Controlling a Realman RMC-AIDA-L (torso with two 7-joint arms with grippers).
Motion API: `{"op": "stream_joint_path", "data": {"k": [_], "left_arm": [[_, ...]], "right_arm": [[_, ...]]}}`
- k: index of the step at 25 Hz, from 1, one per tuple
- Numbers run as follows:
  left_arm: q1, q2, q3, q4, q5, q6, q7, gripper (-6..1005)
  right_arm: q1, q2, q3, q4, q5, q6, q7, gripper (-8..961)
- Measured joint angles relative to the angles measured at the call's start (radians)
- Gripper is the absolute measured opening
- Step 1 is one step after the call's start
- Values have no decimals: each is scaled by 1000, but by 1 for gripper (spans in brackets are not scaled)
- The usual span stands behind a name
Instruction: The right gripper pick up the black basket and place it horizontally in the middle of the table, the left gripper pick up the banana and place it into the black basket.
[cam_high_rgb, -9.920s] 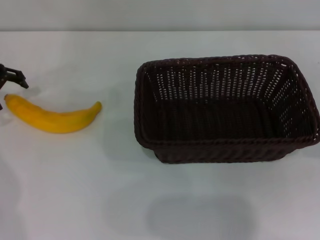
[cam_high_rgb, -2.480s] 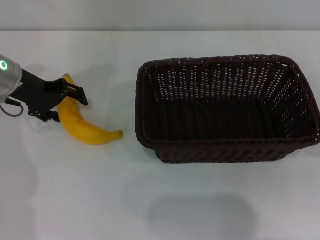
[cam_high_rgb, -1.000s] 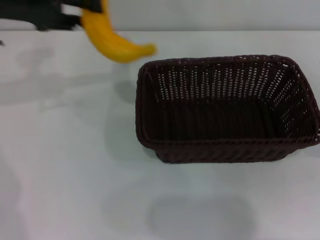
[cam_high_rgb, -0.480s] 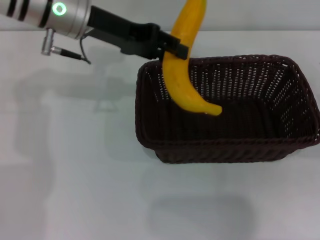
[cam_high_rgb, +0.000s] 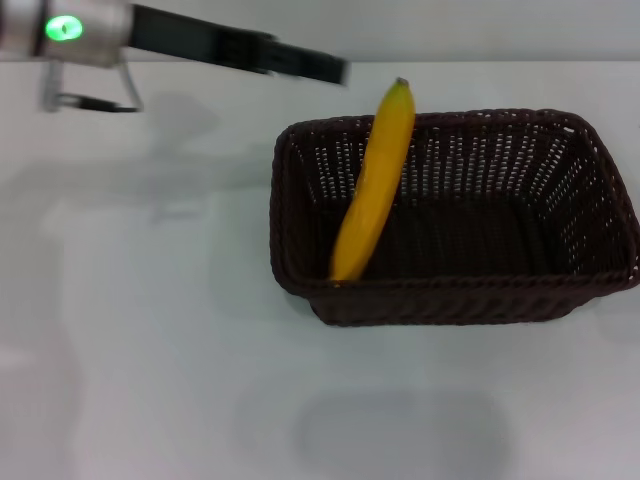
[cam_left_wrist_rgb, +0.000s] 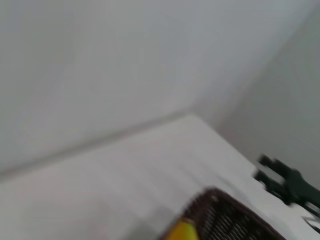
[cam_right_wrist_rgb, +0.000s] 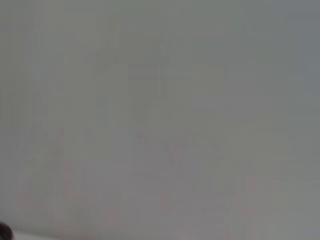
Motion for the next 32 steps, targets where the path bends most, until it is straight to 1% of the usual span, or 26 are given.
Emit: {"op": "stream_joint_path", "data": {"k": [2, 4, 6, 7, 9, 10, 13, 15, 16, 20, 21, 24, 25, 32], "left_arm": [[83, -13, -42, 82, -56, 15, 101, 812], [166, -24, -84, 137, -116, 41, 194, 841], [252, -34, -137, 167, -197, 67, 318, 871], [305, -41, -169, 171, -248, 75, 397, 886], [386, -52, -215, 166, -339, 78, 529, 885], [438, -62, -240, 159, -393, 78, 619, 884], [560, -97, -283, 136, -535, 79, 856, 883], [629, -108, -287, 84, -638, 75, 993, 883], [659, -108, -288, 34, -702, 69, 1070, 883], [717, -104, -313, -119, -850, 37, 1254, 883], [735, -105, -324, -171, -895, 20, 1340, 883], [755, -106, -331, -246, -945, 0, 1456, 883], [759, -105, -332, -295, -977, -5, 1514, 883], [758, -106, -333, -417, -1086, -21, 1622, 883]], "right_arm": [[-6, -1, -2, -2, -1, 44, 21, 702], [-8, -2, -2, -3, -2, 74, 37, 702], [-11, -2, -2, -4, -3, 113, 59, 702], [-13, -2, -2, -4, -4, 131, 70, 702], [-14, -3, -2, -4, -5, 159, 89, 703], [-14, -3, -2, -3, -6, 171, 97, 703], [-15, -2, -3, 3, -7, 200, 111, 703], [-14, -2, -3, 6, -8, 207, 130, 703], [-15, -2, -3, 7, -8, 208, 146, 703], [-27, 0, 17, 13, 9, 208, 176, 703], [-31, 0, 27, 18, 18, 208, 176, 703], [-36, 0, 83, 45, 38, 211, 169, 703], [-38, 0, 99, 52, 40, 212, 162, 703], [-56, -1, 163, 112, 42, 247, 69, 703]]}}
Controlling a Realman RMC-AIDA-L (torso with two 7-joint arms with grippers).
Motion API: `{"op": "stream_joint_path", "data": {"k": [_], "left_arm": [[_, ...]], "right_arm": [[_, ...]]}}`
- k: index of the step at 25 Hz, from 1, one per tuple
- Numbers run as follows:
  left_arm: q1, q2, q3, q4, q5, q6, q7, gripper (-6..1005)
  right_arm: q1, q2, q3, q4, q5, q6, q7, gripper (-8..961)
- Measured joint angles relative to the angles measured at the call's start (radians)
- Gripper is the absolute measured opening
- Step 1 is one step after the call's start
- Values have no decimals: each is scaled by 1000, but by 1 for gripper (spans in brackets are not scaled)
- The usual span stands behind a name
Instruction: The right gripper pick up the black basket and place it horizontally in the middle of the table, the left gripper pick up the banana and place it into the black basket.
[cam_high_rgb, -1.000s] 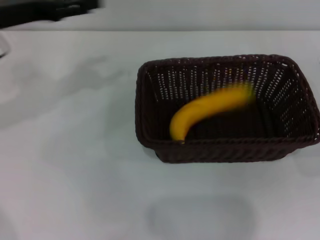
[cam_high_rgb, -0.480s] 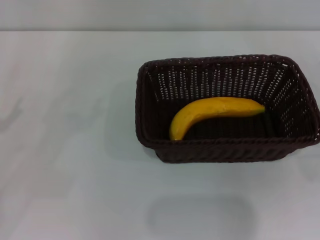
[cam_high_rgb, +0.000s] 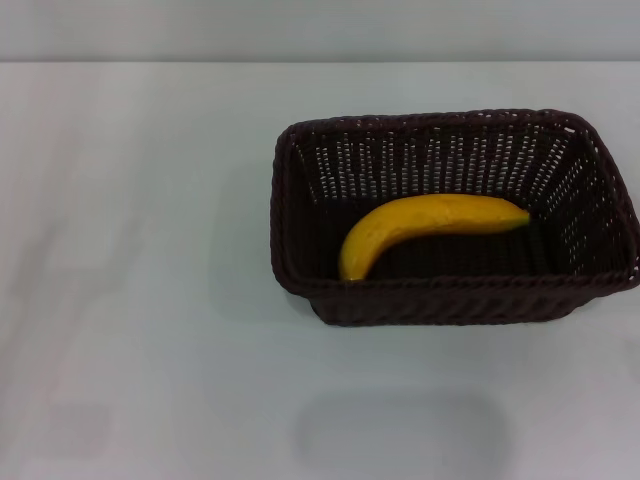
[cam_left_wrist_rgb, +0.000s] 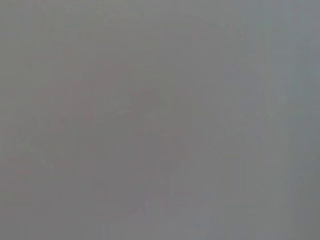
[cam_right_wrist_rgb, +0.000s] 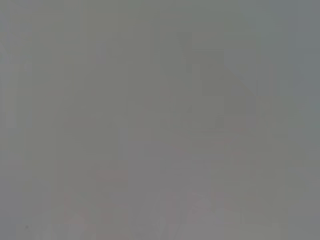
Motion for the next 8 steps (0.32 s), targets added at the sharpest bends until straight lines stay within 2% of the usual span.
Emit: {"op": "stream_joint_path", "data": {"k": [8], "left_arm": [[-65, -2, -1, -127, -86, -6, 22, 883]], "right_arm": [[-20, -2, 18, -3, 2, 19, -2, 703]]}}
